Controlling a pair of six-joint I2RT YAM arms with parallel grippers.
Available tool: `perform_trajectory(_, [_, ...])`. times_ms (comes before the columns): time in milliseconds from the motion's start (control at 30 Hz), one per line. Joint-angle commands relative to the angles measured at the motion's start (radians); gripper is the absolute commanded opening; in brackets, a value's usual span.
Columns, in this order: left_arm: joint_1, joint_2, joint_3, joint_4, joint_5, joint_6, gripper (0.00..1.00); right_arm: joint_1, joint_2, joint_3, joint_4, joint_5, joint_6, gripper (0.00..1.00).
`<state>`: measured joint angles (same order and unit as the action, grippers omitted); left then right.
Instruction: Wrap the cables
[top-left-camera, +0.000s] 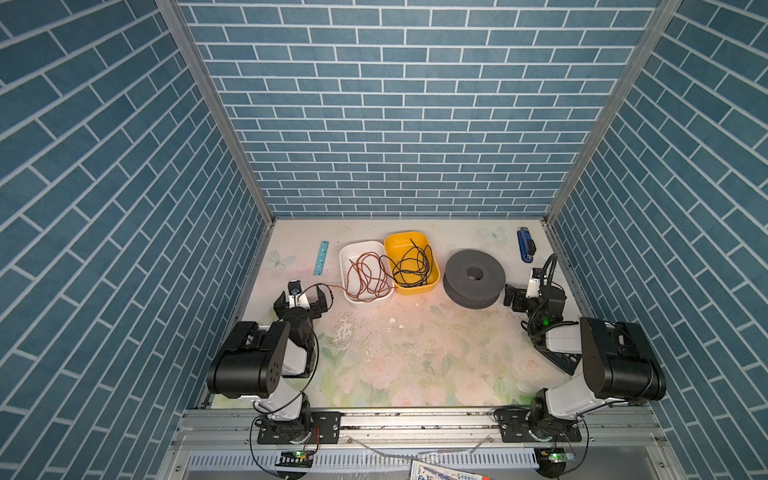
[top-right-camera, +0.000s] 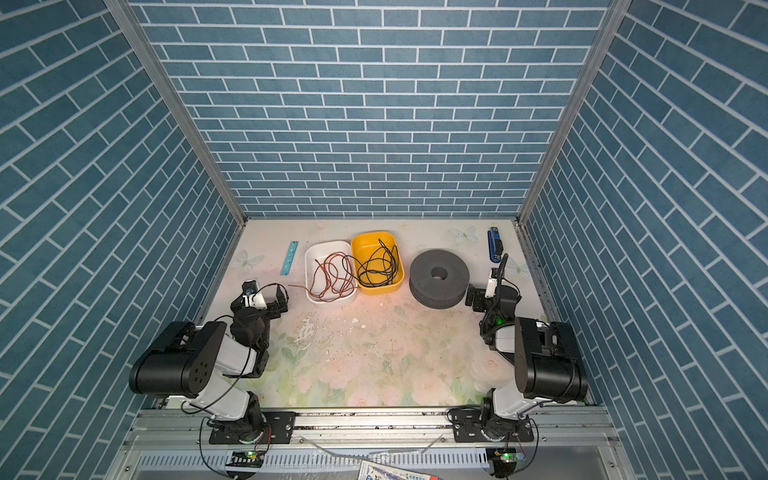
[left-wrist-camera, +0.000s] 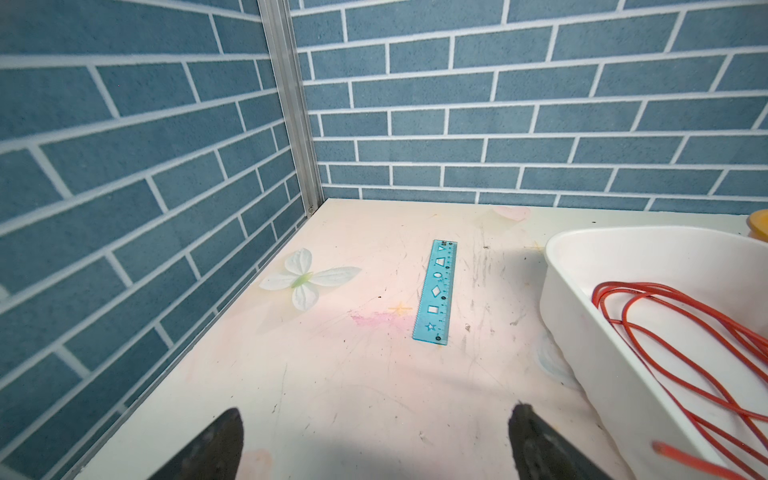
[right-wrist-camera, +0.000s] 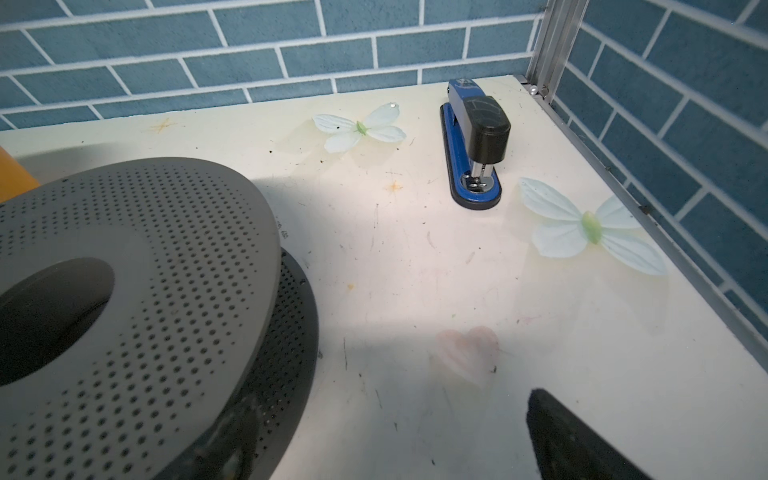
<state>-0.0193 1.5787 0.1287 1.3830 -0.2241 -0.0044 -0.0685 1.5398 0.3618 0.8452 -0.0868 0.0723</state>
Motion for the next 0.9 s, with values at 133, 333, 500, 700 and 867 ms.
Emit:
perform_trajectory(133, [0.004, 0.006, -0.002, 0.024, 0.003, -0.006, 1.00, -0.002, 0.001, 0.034, 0.014, -0.007, -0.026, 0.99])
perform_trajectory(333, [0.004, 0.007, 0.000, 0.024, 0.013, -0.002, 1.00, -0.002, 0.001, 0.034, 0.015, -0.007, -0.026, 0.99])
perform_trajectory(500, [0.005, 0.007, -0.002, 0.023, 0.001, -0.008, 1.00, -0.001, 0.001, 0.035, 0.013, -0.007, -0.028, 0.99])
perform_trajectory(700, [0.005, 0.010, 0.000, 0.024, -0.003, -0.006, 1.00, -0.002, 0.002, 0.034, 0.013, -0.007, -0.029, 0.99])
perform_trajectory(867, [0.009, -0.014, 0.028, -0.049, 0.004, -0.006, 1.00, -0.001, 0.000, 0.032, 0.016, -0.007, -0.030, 0.99])
